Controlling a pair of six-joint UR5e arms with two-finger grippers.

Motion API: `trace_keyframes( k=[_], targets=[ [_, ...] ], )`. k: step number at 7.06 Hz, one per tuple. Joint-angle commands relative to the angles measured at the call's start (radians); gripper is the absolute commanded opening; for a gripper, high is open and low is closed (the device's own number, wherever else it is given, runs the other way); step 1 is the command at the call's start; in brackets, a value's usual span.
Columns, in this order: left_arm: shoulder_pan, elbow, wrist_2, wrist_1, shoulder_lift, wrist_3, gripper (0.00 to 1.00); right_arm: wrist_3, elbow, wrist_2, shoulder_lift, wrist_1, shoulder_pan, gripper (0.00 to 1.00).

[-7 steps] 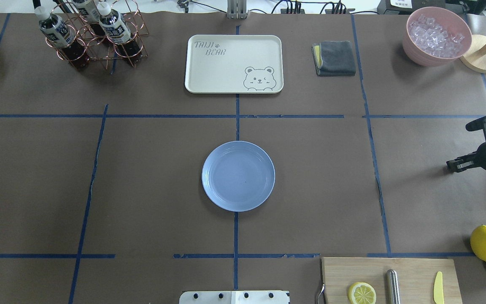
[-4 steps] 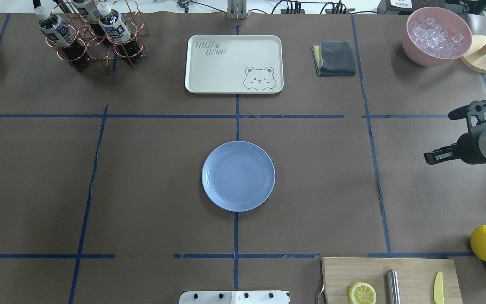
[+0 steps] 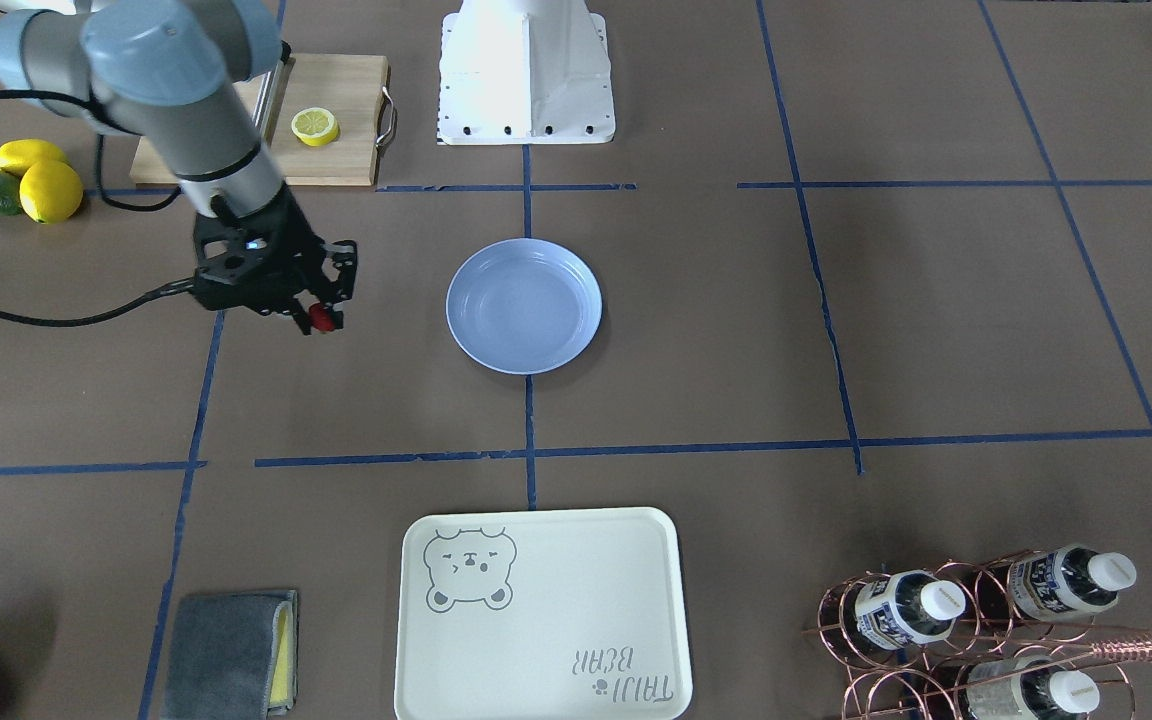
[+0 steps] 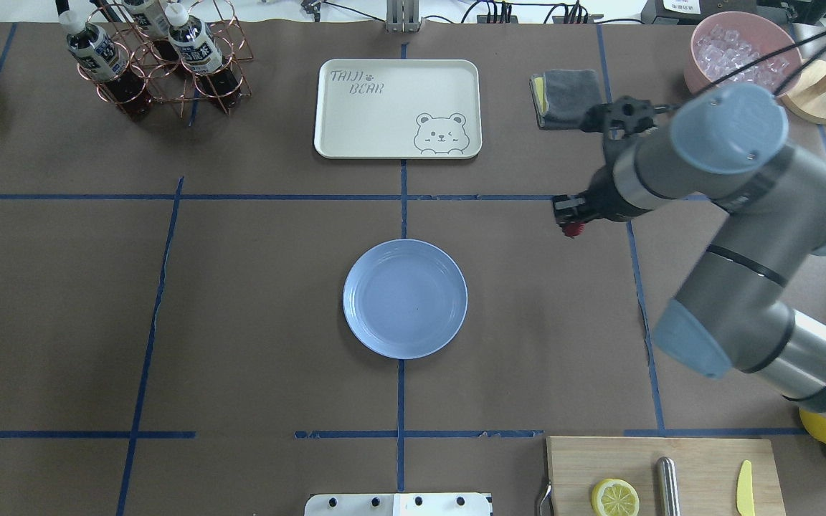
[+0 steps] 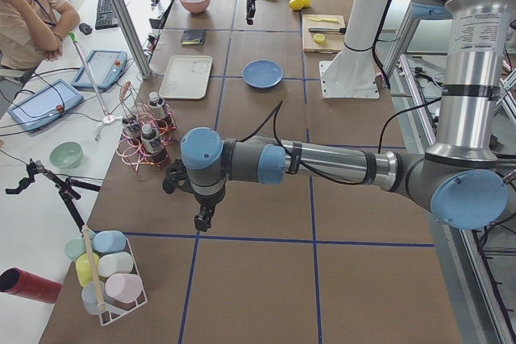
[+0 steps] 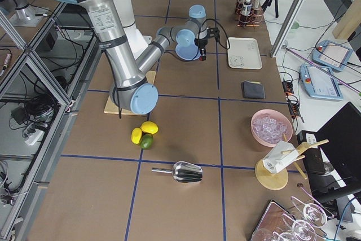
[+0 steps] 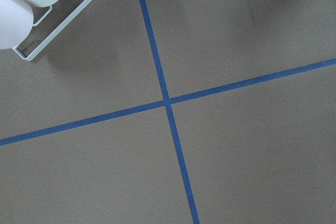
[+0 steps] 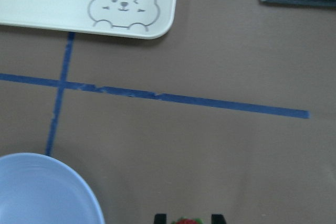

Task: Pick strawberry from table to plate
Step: 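Carry the strawberry with the right gripper over the light blue plate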

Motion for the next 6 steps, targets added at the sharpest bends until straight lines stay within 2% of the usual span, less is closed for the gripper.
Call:
trace_keyframes(
  k=[1,2,4,6],
  targets=[
    [0.0,-0.008,-0.001,0.0,-0.002,0.0,1.0,0.153,-0.157,-0.15,0.217,-0.079,-0.151,0.0],
    [0.0,-0.008,-0.001,0.0,-0.003,0.002,1.0,0.202,-0.253,-0.221,0.27,-0.076,-0.215,0.0],
    [0.0,-0.008,-0.001,-0.001,-0.003,0.002,1.0,0.224,-0.407,-0.251,0.345,-0.073,-0.254,0.0],
    [0.0,-0.006,-0.003,-0.009,-0.003,0.002,1.0,0.236,-0.415,-0.252,0.336,-0.075,-0.274,0.02]
  ],
)
